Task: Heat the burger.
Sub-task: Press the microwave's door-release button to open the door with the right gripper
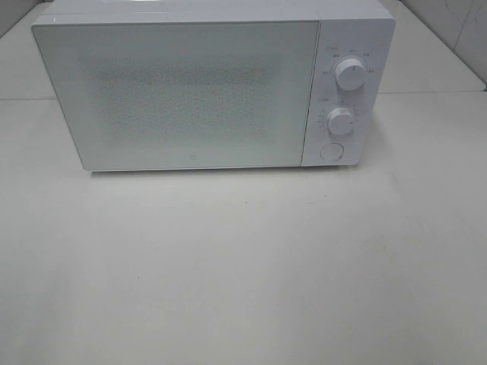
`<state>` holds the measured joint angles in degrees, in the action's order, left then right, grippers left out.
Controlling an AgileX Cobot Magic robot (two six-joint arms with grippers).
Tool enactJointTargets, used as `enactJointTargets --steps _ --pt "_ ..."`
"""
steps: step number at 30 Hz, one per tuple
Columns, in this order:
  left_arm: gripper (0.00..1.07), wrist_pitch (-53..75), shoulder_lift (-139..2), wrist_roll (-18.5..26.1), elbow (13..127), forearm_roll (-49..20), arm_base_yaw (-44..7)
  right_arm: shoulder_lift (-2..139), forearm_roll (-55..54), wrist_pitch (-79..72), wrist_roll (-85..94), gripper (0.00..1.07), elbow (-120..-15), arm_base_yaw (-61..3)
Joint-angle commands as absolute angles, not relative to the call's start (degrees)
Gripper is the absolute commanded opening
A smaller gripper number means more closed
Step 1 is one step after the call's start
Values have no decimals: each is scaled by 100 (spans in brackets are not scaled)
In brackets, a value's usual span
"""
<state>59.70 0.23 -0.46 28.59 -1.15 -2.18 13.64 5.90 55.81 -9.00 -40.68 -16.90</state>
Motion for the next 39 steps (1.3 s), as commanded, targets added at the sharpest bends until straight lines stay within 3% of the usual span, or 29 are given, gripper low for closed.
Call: enactJointTargets --steps 1,16,39 --pt "103 5942 178 -46 2848 -155 -183 1071 630 5741 -934 77 -4097 -1455" --pt "103 5942 178 -46 2848 -155 -183 -183 34 5884 -957 76 -2991 -539" --pt "103 5942 160 -46 2848 -155 -183 -183 0 5718 -911 76 -2853 -544"
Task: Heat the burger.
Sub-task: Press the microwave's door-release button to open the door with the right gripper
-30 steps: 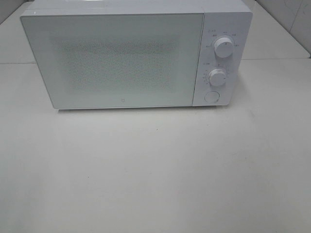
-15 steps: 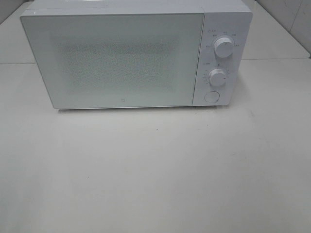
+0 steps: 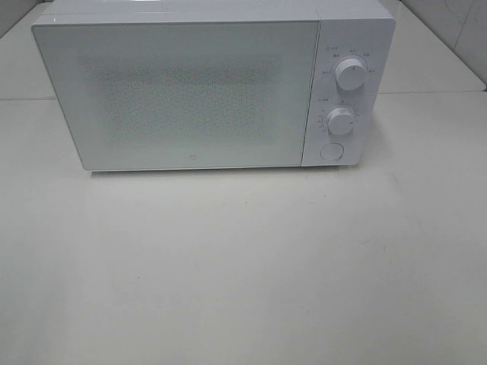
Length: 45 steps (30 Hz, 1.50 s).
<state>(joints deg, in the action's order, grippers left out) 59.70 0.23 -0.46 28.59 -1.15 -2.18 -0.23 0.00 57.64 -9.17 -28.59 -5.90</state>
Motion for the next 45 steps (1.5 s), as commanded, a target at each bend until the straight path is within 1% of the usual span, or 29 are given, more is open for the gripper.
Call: enactJointTargets --steps 1,8,9,12,15,19,34,36,39,44,45 --pt "103 5942 160 -46 2848 -155 -183 -178 0 5707 -854 76 -2899 -544" --pt "103 5942 160 -46 2848 -155 -183 241 0 5506 -716 76 -3243 -544" --pt "103 5942 160 -46 2848 -155 -183 424 0 5237 -665 76 -3260 -544" --pt "103 5942 160 -46 2848 -155 -183 516 0 5059 -665 76 -3260 -544" --pt "103 5942 160 -46 2848 -155 -183 963 0 4263 -665 76 -3260 -544" --pt "103 5942 160 -46 2848 -155 -183 1238 0 3942 -630 76 -3260 -544" --pt "103 5942 160 -46 2848 -155 -183 3157 34 2458 -567 76 -3260 -544" --pt "103 5942 160 -46 2848 -155 -183 3604 46 2051 -567 76 -3260 -544" --pt "103 5942 160 -46 2848 -155 -183 3867 46 1788 -550 76 -3260 -544" --pt "103 5942 160 -46 2848 -155 -183 4629 46 791 -521 76 -3042 -544" --pt "103 5942 160 -46 2848 -155 -183 4629 46 791 -521 76 -3042 -544"
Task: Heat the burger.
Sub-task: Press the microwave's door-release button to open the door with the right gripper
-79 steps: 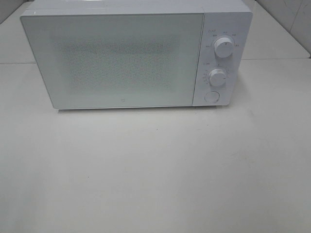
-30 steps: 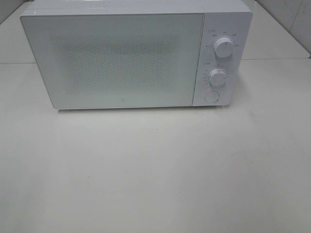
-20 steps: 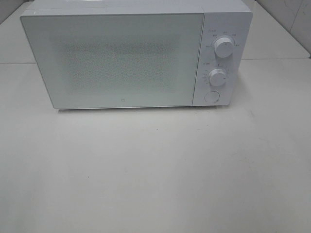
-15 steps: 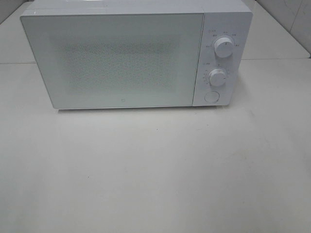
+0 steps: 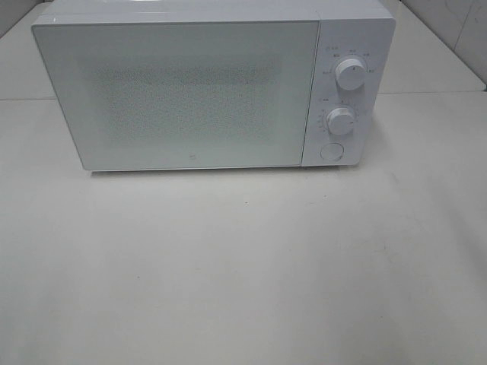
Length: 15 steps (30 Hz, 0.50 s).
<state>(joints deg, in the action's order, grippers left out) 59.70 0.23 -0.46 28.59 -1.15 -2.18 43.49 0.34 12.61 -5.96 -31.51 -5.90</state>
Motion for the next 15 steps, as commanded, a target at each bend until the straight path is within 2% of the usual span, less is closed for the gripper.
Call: enactJointTargets --steps 1,15 --pt "103 5942 160 -46 2848 -155 -183 4761 46 619 -516 76 -2985 -544" --pt "103 5942 160 -46 2848 -155 -183 6119 97 -1513 -533 75 -2389 -561"
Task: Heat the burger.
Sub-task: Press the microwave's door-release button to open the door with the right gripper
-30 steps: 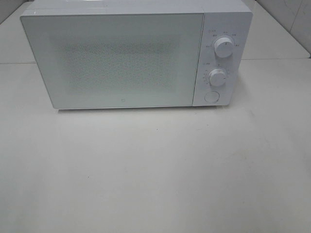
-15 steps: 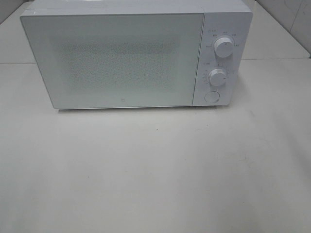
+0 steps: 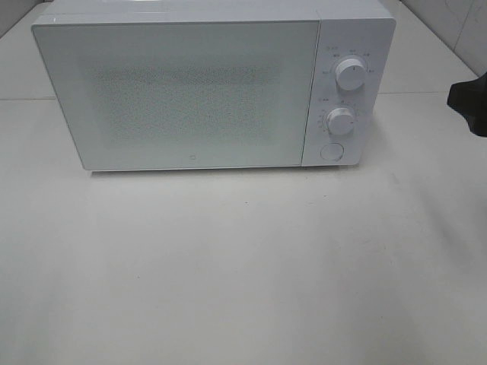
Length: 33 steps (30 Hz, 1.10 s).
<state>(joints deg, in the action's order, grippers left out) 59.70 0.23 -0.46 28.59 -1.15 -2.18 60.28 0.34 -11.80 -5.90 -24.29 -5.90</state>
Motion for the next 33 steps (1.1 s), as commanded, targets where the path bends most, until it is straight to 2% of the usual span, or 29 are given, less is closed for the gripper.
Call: enactJointTargets --steps 1,5,10,14,16,17,18,19,20,21,22,23,24,28,33 --pt "103 5942 160 -46 2848 -155 -183 6308 97 -1770 -602 73 -2338 -561" --pt "103 5942 160 -46 2848 -155 -183 6555 97 -1942 -728 70 -2298 -596" --pt "103 5942 160 -46 2848 -155 -183 7093 0 -2131 -848 61 -2298 -1369" --pt "103 5942 160 -46 2848 -155 -183 7420 -97 -2286 -934 54 -2298 -1639" --pt "103 5942 160 -46 2848 -155 -183 7827 -327 -2601 -980 37 -2298 -1948" --pt "103 5942 160 -46 2848 -155 -183 7827 -327 -2601 -980 37 -2298 -1948" --pt "103 5942 160 -46 2848 -155 -183 7918 -321 -2687 -991 32 -2298 -2023" --pt "103 5942 160 -46 2848 -155 -183 8084 -321 -2796 -1071 20 -2303 -2143" --pt "103 5942 160 -46 2848 -155 -183 8084 -321 -2796 -1071 20 -2303 -2143" --pt "103 5942 160 -46 2848 -155 -183 8136 -321 -2853 -1146 15 -2303 -2189" --pt "103 5942 160 -46 2848 -155 -183 8245 -321 -2939 -1312 6 -2303 -2298" --pt "103 5942 160 -46 2848 -155 -183 8245 -321 -2939 -1312 6 -2303 -2298" --pt "103 5942 160 -46 2848 -155 -183 8308 -321 -3002 -1444 1 -2303 -2338" --pt "103 5942 160 -46 2848 -155 -183 8422 -321 -3151 -1948 0 -2303 -2412" --pt "103 5942 160 -46 2848 -155 -183 8445 -321 -3466 -4269 0 -2303 -2429"
